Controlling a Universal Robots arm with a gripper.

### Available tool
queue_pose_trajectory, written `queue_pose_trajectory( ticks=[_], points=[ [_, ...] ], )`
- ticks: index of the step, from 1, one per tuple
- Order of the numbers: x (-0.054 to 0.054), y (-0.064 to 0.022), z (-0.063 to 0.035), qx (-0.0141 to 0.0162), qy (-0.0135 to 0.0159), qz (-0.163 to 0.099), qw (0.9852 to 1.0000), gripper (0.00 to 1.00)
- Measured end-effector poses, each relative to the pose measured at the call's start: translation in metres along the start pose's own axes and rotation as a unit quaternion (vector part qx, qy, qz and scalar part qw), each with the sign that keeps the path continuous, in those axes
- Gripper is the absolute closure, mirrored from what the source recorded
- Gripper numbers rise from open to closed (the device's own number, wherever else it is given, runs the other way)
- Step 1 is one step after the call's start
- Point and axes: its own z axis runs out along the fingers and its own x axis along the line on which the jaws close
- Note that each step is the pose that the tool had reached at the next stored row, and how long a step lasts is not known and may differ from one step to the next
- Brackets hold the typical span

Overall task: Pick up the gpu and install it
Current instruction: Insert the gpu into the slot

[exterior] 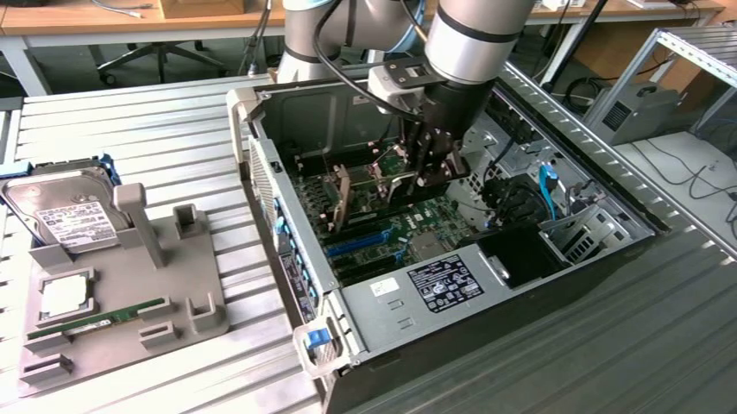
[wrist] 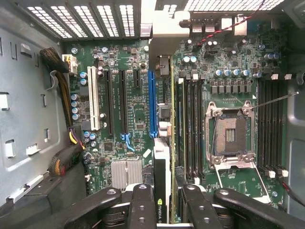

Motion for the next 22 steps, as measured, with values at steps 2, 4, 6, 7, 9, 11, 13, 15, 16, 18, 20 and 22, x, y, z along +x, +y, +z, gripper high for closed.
queue_pose_trajectory(
  ticks=[2, 4, 6, 7, 9, 11, 13, 15, 16, 18, 20, 22],
  points=[
    [0.0, 0.0011, 0.0, 0.0, 0.0, 0.0, 1.0, 0.73],
    [0.0001, 0.002, 0.0, 0.0, 0.0, 0.0, 1.0, 0.73],
    [0.0001, 0.0028, 0.0, 0.0, 0.0, 0.0, 1.0, 0.73],
    [0.0002, 0.0035, 0.0, 0.0, 0.0, 0.0, 1.0, 0.73],
    [0.0002, 0.0045, 0.0, 0.0, 0.0, 0.0, 1.0, 0.73],
    [0.0002, 0.0049, 0.0, 0.0, 0.0, 0.0, 1.0, 0.73],
    [0.0003, 0.0057, 0.0001, 0.0, 0.0, 0.0, 1.0, 0.73],
    [0.0004, 0.0063, 0.0007, 0.0, -0.0001, 0.0, 1.0, 0.73],
    [0.0004, 0.0067, 0.0012, 0.0, -0.0001, 0.0, 1.0, 0.73],
    [0.0005, 0.0075, 0.0024, 0.0, 0.0, 0.0, 1.0, 0.73],
    [0.0007, 0.0089, 0.0049, 0.0, 0.0, 0.0, 1.0, 0.73],
    [0.0008, 0.0097, 0.0063, 0.0, 0.0, 0.0, 1.0, 0.73]
  ],
)
